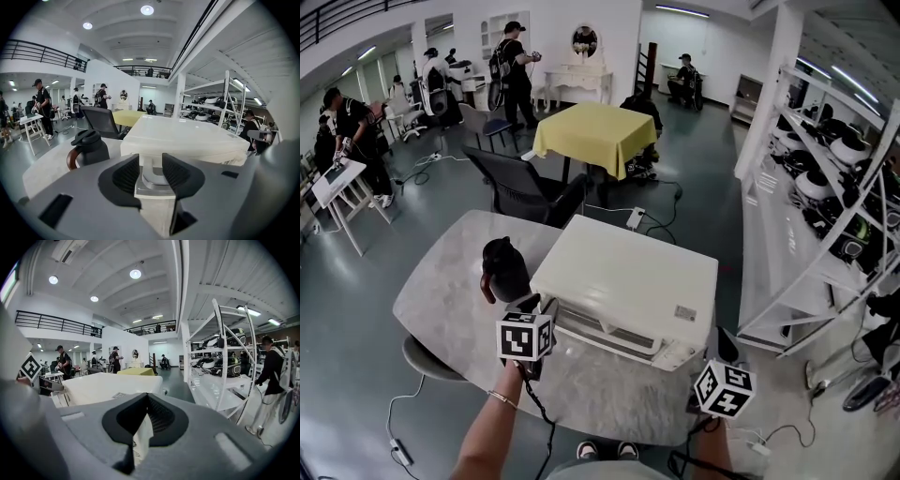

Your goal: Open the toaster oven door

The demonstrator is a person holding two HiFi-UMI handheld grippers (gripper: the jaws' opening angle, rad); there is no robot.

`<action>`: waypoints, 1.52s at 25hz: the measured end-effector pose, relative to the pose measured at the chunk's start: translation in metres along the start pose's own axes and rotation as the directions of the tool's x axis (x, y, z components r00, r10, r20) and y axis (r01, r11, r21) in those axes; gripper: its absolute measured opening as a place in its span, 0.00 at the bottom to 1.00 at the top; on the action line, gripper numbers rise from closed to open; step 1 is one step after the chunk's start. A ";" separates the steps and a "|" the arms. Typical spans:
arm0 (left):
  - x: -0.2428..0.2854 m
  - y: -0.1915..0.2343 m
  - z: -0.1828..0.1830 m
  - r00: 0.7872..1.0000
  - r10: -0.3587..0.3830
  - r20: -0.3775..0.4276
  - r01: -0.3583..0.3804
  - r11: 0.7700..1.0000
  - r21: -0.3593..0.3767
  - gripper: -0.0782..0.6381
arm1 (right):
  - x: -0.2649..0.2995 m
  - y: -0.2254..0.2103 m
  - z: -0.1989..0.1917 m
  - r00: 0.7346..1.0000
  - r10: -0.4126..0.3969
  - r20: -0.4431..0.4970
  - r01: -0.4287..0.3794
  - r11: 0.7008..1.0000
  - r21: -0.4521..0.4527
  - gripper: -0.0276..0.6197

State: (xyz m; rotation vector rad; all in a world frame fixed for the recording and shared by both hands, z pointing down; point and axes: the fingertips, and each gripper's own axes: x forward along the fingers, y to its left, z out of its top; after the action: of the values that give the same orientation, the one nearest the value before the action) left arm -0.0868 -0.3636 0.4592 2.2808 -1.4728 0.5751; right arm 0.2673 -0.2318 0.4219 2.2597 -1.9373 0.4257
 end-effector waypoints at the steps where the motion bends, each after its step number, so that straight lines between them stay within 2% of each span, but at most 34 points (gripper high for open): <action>1: 0.001 0.000 0.000 1.000 0.000 -0.006 0.000 1.000 0.001 0.32 | 0.000 -0.001 0.000 1.000 -0.002 -0.001 0.002 1.000 0.002 0.05; 7: 0.003 0.005 -0.006 1.000 -0.004 -0.029 0.004 1.000 0.001 0.32 | -0.001 0.000 0.000 1.000 -0.002 0.000 0.002 1.000 0.001 0.05; 15: 0.012 0.003 -0.013 0.995 -0.048 -0.084 0.048 0.999 0.003 0.29 | 0.002 0.001 0.001 1.000 0.007 -0.003 -0.007 1.000 -0.011 0.05; 25: 0.008 -0.001 -0.016 0.994 -0.057 -0.098 0.058 0.998 0.009 0.27 | -0.001 -0.004 0.010 1.000 0.013 0.009 -0.012 1.000 -0.027 0.05; 38: -0.007 -0.001 -0.026 0.995 -0.054 -0.080 0.051 0.998 -0.030 0.27 | 0.001 -0.005 0.012 1.000 0.023 0.008 -0.023 0.999 -0.047 0.05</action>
State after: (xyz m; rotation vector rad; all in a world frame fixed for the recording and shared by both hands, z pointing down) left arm -0.0920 -0.3450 0.4775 2.2407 -1.3704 0.6193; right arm 0.2742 -0.2349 0.4112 2.2159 -1.9582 0.3694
